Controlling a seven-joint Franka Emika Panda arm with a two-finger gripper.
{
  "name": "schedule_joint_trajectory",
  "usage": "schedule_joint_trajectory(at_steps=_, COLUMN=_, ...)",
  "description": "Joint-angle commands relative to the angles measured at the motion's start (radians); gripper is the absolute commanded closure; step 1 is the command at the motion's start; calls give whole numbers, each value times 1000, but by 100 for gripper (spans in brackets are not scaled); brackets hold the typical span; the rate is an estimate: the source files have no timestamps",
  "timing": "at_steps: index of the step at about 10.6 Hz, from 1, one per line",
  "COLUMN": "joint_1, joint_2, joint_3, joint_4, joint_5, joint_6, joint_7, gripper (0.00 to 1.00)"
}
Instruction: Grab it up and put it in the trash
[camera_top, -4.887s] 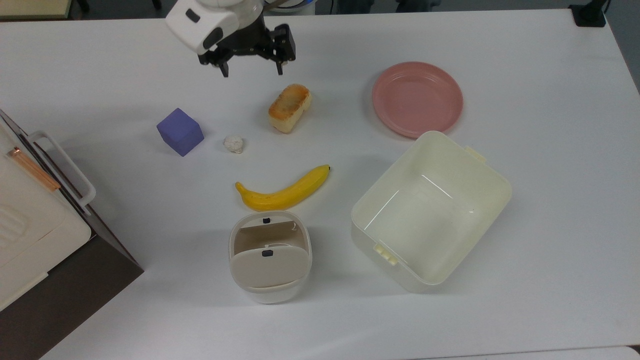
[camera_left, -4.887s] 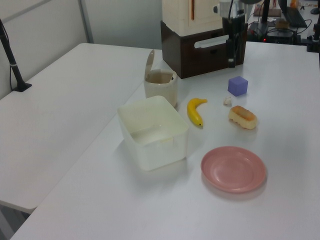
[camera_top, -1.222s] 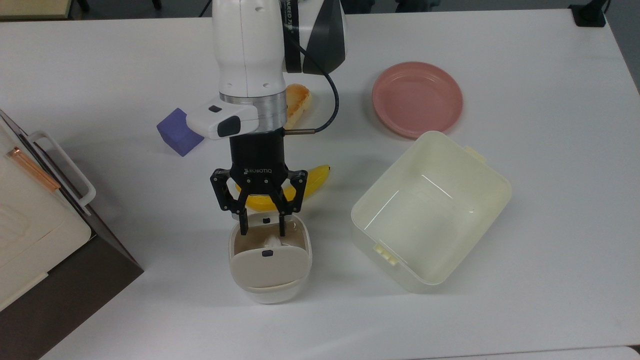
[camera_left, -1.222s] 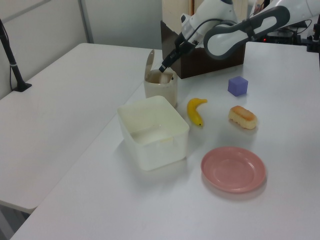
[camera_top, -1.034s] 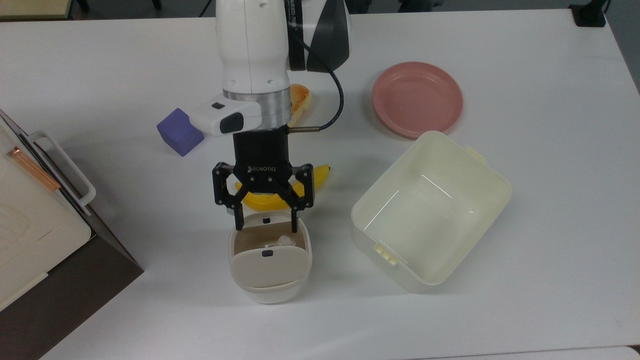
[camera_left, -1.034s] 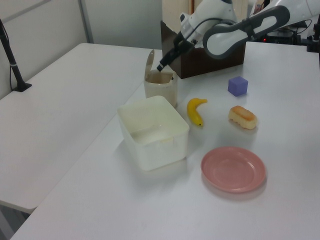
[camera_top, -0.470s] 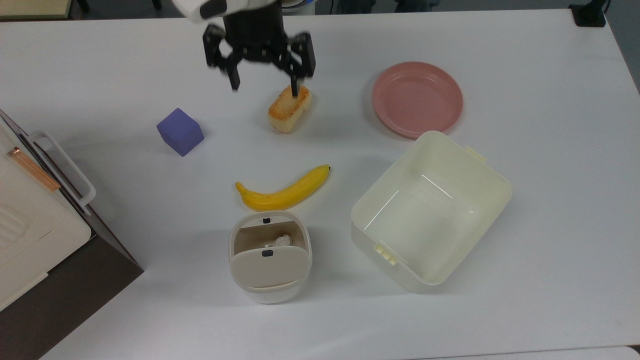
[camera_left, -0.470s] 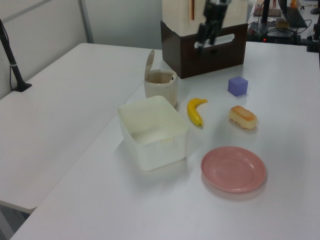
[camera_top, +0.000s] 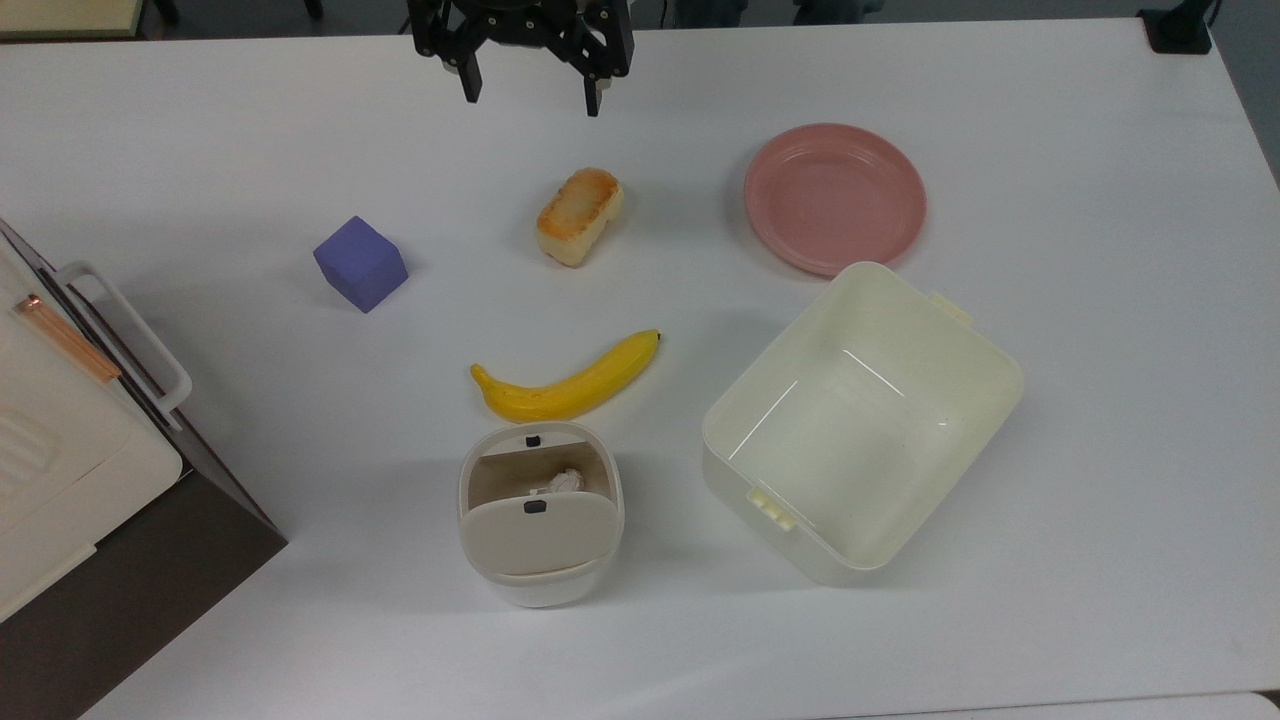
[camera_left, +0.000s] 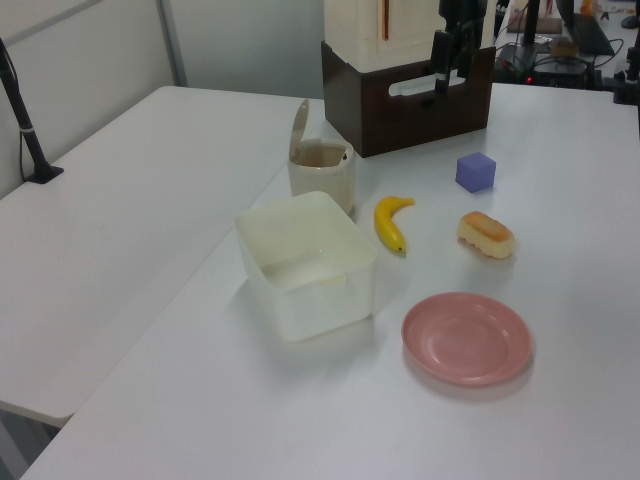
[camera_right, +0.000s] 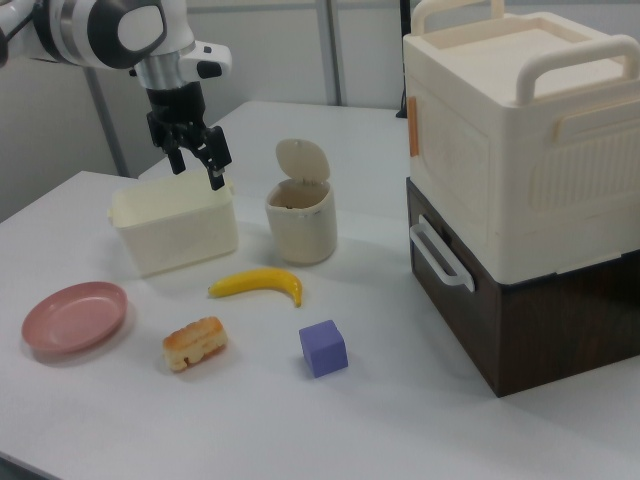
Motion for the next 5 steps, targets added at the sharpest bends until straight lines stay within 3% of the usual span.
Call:
schedule_joint_trajectory(at_steps=1, joint_1=6, joint_2=-27, joint_3=-6, joint_4=-31, joint_5=9, joint_6=-19, joint_7=10, gripper=0)
schedule_joint_trajectory(at_steps=3, joint_1=5, joint_2=-26, joint_3=-5, joint_4=-31, joint_5=3, joint_6=-17, joint_7=-8, gripper=0)
schedule_joint_trajectory(at_steps=5, joint_1=2, joint_2=-27, joint_3=-5, joint_4=-31, joint_5=-3, joint_6=-57, joint_7=-136, gripper=0)
